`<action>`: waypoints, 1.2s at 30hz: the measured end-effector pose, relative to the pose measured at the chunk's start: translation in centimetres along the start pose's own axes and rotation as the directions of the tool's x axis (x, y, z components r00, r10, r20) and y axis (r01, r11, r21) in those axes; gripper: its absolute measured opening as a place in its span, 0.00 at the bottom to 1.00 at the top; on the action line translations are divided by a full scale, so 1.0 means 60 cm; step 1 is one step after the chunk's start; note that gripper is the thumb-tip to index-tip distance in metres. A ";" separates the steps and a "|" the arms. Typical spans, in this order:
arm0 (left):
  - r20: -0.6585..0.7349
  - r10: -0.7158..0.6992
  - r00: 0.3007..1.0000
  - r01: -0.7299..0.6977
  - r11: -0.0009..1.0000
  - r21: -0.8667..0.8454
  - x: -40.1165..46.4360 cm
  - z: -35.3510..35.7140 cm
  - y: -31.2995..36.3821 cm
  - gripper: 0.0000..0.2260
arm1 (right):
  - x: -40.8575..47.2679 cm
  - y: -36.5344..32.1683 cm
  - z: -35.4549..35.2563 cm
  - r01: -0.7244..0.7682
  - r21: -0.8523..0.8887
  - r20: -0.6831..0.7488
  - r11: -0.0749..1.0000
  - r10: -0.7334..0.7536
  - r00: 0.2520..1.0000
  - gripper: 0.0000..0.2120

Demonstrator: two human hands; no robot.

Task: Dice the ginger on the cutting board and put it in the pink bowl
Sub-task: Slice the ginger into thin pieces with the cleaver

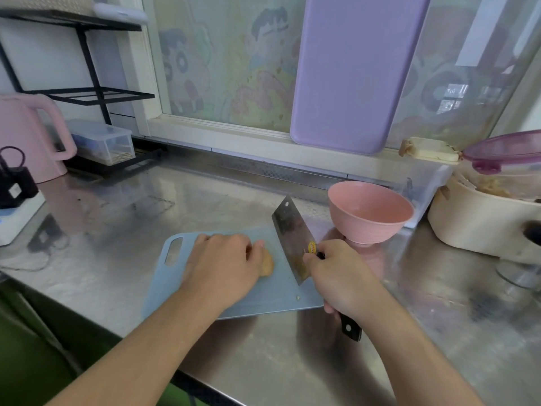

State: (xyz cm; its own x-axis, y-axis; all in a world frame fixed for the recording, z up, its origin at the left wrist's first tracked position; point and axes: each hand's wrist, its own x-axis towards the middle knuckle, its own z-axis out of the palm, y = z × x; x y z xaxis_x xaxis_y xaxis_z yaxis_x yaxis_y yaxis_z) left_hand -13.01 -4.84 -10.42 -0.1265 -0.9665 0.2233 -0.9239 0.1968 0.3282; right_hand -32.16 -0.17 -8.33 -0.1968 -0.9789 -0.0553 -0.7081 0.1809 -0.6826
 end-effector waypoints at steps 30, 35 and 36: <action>0.095 -0.024 0.995 0.062 0.903 -0.426 0.009 0.008 0.003 0.19 | -0.009 -0.008 0.011 0.005 0.126 0.105 0.992 -0.019 0.994 0.11; 0.100 -0.049 0.994 0.088 0.890 -0.447 0.008 0.013 0.011 0.11 | -0.014 -0.012 0.008 0.013 0.147 0.122 0.989 -0.031 0.992 0.11; 0.097 -0.058 0.994 0.096 0.886 -0.454 0.009 0.015 0.013 0.10 | -0.015 -0.013 0.007 0.013 0.159 0.124 0.987 -0.033 0.992 0.11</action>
State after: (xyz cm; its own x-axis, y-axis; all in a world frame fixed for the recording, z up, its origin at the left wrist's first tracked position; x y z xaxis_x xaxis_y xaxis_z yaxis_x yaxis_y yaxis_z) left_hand -14.12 -5.36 -10.91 -0.1072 -0.9876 0.1143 -0.6665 0.1567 0.7289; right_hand -31.14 0.53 -8.03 -0.0877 -0.9886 -0.1226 -0.5935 0.1507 -0.7906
